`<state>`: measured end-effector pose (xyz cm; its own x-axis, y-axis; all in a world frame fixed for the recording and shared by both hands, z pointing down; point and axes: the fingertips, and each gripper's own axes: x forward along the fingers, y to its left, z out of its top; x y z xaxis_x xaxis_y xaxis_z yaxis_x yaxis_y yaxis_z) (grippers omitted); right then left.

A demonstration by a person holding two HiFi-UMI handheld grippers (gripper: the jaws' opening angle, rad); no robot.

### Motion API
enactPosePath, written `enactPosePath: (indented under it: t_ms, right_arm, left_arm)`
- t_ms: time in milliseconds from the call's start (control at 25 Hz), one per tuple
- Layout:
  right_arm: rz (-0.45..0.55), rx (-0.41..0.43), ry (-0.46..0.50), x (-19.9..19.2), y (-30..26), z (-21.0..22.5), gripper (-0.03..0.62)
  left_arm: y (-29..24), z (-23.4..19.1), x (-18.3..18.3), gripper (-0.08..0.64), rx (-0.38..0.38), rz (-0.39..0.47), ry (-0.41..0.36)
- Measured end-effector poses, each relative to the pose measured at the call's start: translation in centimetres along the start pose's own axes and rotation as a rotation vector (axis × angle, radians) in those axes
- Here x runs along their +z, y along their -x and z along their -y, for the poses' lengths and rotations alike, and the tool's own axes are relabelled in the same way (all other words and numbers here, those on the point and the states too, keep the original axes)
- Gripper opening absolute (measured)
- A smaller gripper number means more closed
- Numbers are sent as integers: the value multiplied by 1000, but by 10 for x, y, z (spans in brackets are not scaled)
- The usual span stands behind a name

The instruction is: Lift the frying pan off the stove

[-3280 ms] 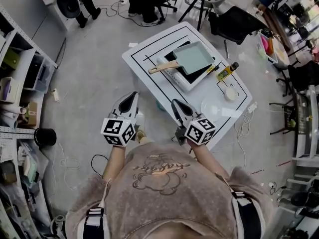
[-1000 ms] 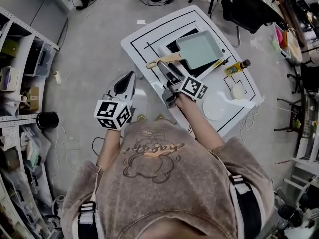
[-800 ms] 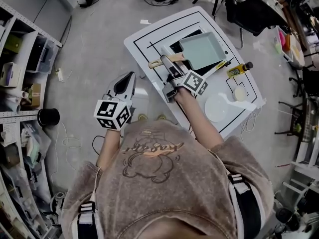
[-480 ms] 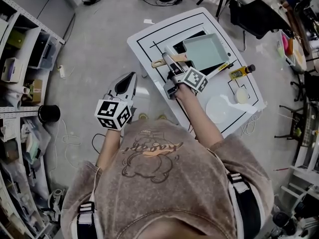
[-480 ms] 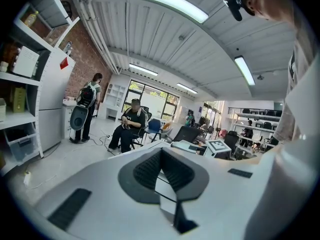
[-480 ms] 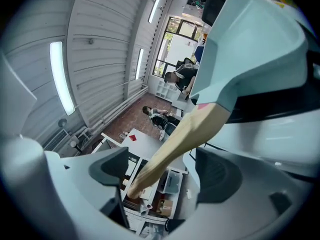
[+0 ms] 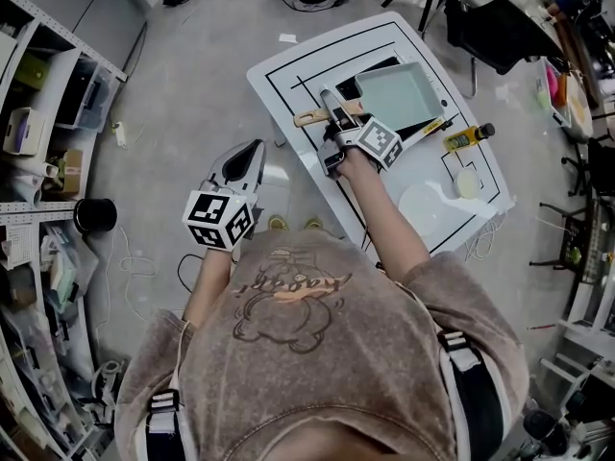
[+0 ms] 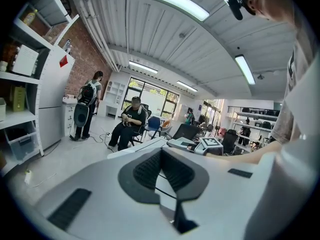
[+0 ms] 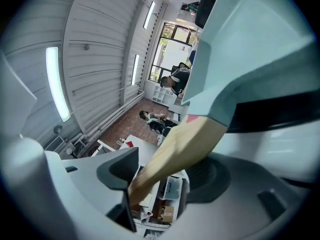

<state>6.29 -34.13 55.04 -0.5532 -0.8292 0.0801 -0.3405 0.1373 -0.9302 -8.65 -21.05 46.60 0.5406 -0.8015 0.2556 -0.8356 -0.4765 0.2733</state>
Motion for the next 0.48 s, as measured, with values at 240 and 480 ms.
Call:
enactPosePath:
  t_ms: [240, 480]
  right_arm:
    - [17, 9, -39, 4, -3, 3, 249]
    - [58, 13, -113, 6, -4, 3, 173]
  left_arm:
    - [2, -1, -2, 5, 3, -6, 2]
    - [5, -6, -3, 5, 14, -3, 10]
